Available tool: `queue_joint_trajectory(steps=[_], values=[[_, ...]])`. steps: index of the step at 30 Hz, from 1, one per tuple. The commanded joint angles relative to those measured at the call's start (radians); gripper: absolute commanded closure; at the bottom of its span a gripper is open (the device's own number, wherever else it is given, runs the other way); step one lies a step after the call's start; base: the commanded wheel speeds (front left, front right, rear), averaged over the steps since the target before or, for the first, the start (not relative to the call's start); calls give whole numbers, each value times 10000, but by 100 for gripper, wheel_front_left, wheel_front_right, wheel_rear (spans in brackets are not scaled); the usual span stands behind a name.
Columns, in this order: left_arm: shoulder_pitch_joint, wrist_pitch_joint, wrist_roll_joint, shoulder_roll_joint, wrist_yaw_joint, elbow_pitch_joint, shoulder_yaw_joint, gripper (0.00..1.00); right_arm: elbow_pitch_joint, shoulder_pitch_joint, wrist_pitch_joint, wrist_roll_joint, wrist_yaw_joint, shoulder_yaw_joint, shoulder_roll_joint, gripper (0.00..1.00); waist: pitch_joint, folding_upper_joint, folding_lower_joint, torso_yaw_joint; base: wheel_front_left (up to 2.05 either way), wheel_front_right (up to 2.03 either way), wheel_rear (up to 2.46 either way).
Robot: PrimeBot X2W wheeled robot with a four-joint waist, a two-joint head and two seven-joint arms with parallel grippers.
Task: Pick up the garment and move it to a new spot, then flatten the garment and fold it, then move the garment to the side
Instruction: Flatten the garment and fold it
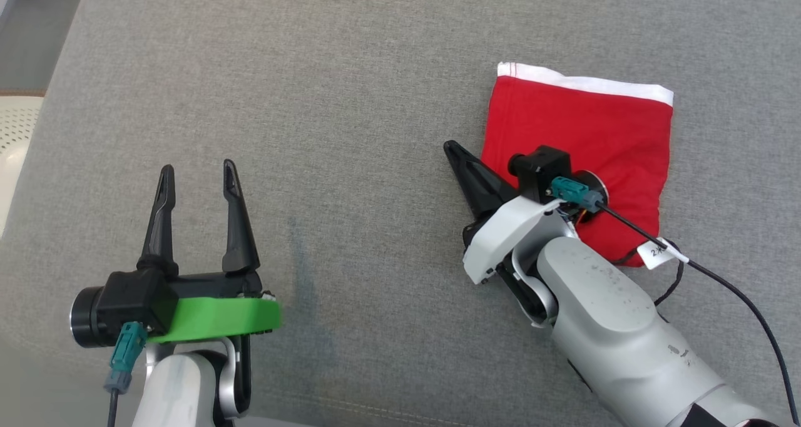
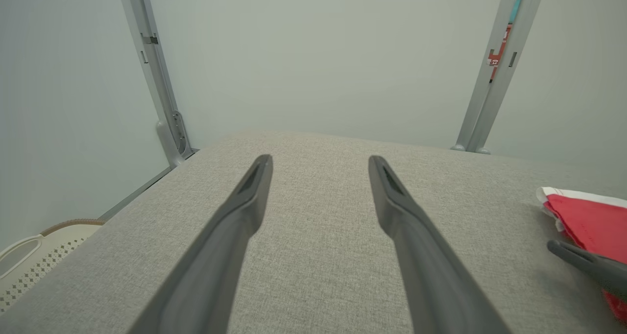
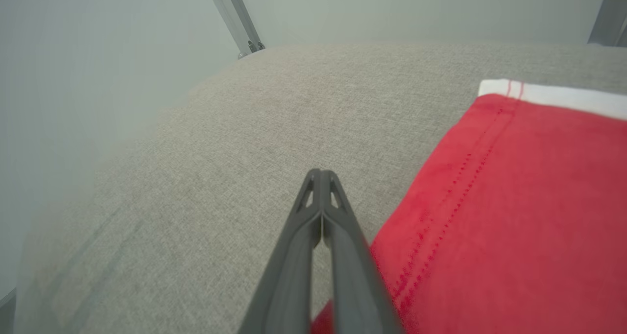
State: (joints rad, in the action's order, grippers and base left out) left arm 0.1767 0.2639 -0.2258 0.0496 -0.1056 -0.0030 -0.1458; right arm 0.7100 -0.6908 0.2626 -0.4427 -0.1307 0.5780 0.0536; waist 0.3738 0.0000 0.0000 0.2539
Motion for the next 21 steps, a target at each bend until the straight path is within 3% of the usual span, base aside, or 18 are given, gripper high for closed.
queue_joint_trajectory(steps=[1, 11, 21], values=[[148, -4, 120, 22, -2, 13, 31, 0, -333, 165, 26, -97, 2, 106, 9, 100, -44, 0, 0, -175, 0, 0, 0], [85, -4, 587, 24, 170, 327, 640, 0, -2869, 1063, 25, 317, 2, -894, 719, 100, -703, 0, 0, -1292, 0, 0, 0], [-366, -4, 1153, 25, 371, 700, 1437, 0, -4297, 2815, 25, 787, 2, -3497, 1485, 100, -1431, 0, 0, -2632, 0, 0, 0]])
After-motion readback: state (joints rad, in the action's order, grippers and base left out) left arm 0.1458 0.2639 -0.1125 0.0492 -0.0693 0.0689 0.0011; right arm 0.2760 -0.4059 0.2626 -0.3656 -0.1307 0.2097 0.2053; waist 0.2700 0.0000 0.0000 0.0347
